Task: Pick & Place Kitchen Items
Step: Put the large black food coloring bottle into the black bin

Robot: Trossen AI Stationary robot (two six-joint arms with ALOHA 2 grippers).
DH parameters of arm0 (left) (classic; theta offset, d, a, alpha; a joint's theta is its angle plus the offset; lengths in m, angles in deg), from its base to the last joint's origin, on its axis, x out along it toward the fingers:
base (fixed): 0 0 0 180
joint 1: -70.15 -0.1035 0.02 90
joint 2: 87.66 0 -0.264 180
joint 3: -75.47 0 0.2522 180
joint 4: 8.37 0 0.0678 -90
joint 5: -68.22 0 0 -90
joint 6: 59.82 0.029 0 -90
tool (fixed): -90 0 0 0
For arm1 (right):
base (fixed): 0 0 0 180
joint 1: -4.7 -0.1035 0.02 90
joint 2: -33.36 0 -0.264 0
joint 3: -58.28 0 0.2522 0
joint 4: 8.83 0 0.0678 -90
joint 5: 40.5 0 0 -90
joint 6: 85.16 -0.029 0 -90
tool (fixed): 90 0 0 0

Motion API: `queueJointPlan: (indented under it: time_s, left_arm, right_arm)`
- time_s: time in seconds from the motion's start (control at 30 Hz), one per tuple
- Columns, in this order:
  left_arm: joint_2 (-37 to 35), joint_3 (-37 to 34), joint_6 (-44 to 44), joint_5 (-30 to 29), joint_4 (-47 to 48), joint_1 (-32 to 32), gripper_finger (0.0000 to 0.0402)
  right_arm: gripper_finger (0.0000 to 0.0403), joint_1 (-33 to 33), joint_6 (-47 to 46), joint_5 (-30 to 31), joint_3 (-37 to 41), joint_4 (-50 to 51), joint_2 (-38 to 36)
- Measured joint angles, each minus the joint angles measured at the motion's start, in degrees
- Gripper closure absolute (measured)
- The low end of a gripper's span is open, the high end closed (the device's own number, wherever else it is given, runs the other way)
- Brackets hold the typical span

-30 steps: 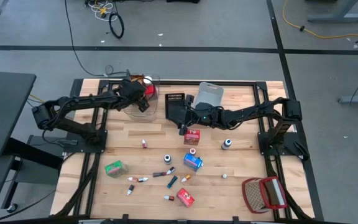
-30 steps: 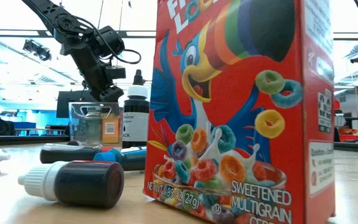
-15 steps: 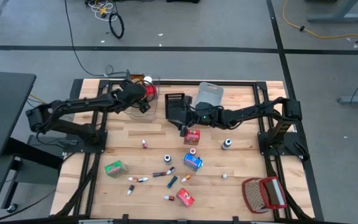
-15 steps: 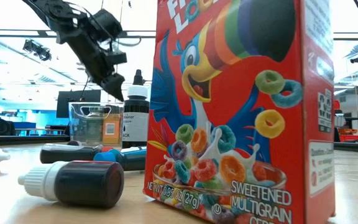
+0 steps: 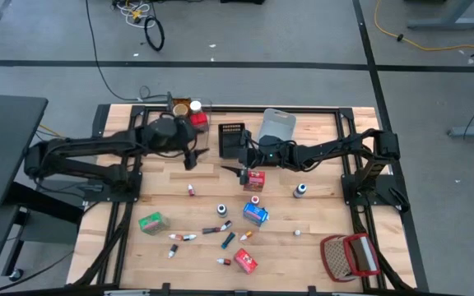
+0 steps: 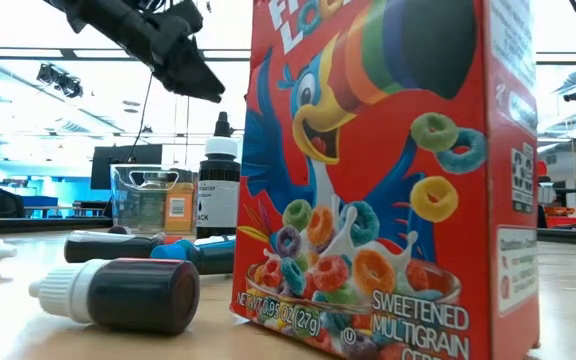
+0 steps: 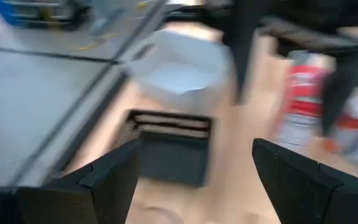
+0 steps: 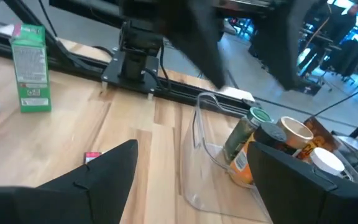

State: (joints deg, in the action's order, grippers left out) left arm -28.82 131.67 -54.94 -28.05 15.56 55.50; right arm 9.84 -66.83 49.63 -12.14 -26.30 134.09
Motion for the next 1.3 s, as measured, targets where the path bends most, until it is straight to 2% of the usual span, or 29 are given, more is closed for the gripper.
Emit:
queueJointPlan:
  time_s: [0.1, 0.2, 0.43, 0.67, 0.87, 1.07, 1.17, 1.3]
  left_arm:
    - [0.76, 0.00, -0.09, 5.40, -0.89, 2.02, 0.0090]
    - [2.03, -0.02, 0.11, 8.32, -0.56, 4.08, 0.0090]
    - [7.59, -0.09, -1.49, 8.69, -6.13, 7.72, 0.0090]
    - [10.69, -0.09, -3.69, 8.78, -8.26, 9.57, 0.0090]
    - [4.18, 0.09, -6.12, 5.37, -7.64, 9.56, 0.0090]
    - [-2.42, -0.08, -1.88, 5.06, -7.82, 10.00, 0.0090]
    - [-3.41, -0.08, 0.19, 5.33, -7.64, 10.21, 0.0090]
    - [-4.79, -0.12, -2.00, 3.91, -6.93, 10.18, 0.0090]
  right_arm:
    - [0.0088, -0.88, 0.00, -0.01, 0.00, 0.07, -0.36]
    - [0.0088, -2.17, 0.08, 0.23, 0.00, 0.60, -1.31]
    - [0.0088, -5.56, 0.19, 0.87, -0.05, 3.88, -5.50]
    - [0.0088, -6.76, -3.95, 0.89, -0.07, 13.61, -9.91]
    - [0.0088, -6.75, -5.84, 4.23, -0.04, 16.97, -10.69]
    - [0.0088, -6.73, -5.89, 4.35, -0.02, 19.60, -10.62]
    - [0.0088, -6.73, -6.63, 3.09, -0.04, 19.03, -10.62]
    - [0.0088, -6.73, -9.00, -1.01, -0.02, 15.92, -10.62]
